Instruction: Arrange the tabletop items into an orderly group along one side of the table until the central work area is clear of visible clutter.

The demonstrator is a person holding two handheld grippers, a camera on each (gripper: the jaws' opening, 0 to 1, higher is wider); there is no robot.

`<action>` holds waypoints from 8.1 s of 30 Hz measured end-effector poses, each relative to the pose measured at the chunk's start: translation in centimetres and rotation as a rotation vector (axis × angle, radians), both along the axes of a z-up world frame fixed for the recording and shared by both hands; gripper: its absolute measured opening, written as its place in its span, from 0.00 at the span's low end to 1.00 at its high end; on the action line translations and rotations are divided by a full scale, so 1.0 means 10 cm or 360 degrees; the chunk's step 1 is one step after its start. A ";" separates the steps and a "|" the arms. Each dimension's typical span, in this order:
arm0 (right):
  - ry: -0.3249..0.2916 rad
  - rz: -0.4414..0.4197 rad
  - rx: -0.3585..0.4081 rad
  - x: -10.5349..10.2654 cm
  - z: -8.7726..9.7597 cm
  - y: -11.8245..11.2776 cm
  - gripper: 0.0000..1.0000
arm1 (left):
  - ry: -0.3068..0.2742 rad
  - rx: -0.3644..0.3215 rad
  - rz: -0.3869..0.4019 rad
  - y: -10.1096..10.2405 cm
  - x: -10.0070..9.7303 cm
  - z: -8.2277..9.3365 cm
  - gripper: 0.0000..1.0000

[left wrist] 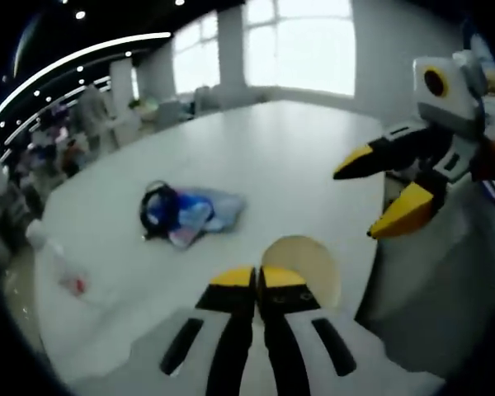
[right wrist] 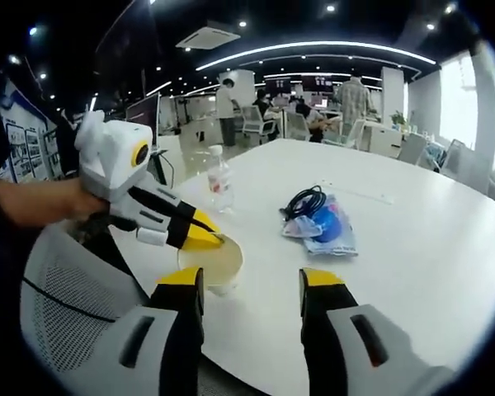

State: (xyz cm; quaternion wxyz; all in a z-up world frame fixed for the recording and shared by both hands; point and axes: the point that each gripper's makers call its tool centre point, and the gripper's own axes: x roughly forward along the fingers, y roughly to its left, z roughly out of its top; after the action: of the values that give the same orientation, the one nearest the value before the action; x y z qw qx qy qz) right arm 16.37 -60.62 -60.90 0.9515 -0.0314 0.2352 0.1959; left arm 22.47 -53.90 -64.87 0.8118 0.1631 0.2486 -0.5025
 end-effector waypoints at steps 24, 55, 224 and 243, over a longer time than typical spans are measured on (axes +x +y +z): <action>-0.0129 -0.0113 0.0028 -0.06 0.08 -0.33 1.00 | 0.0103 0.0043 0.0283 0.38 0.81 -0.24 0.00; -0.0186 -0.0205 -0.0091 -0.34 -0.04 -0.64 1.00 | 0.0199 -0.0047 0.0768 0.79 1.61 -0.43 0.00; -0.0153 -0.0261 -0.0151 -0.35 -0.10 -0.76 1.00 | -0.0183 -0.0207 0.0627 1.22 0.43 0.51 0.79; 0.0024 -0.0233 -0.0173 -0.42 -0.25 -0.77 1.00 | -0.0114 -0.0278 0.0577 1.14 -0.04 0.39 1.00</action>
State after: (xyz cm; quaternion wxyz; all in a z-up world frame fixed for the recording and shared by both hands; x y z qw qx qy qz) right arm 12.17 -68.28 -63.37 0.9584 -0.0641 0.2543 0.1129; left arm 22.05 -42.50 -60.93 0.9084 0.0623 0.2004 -0.3616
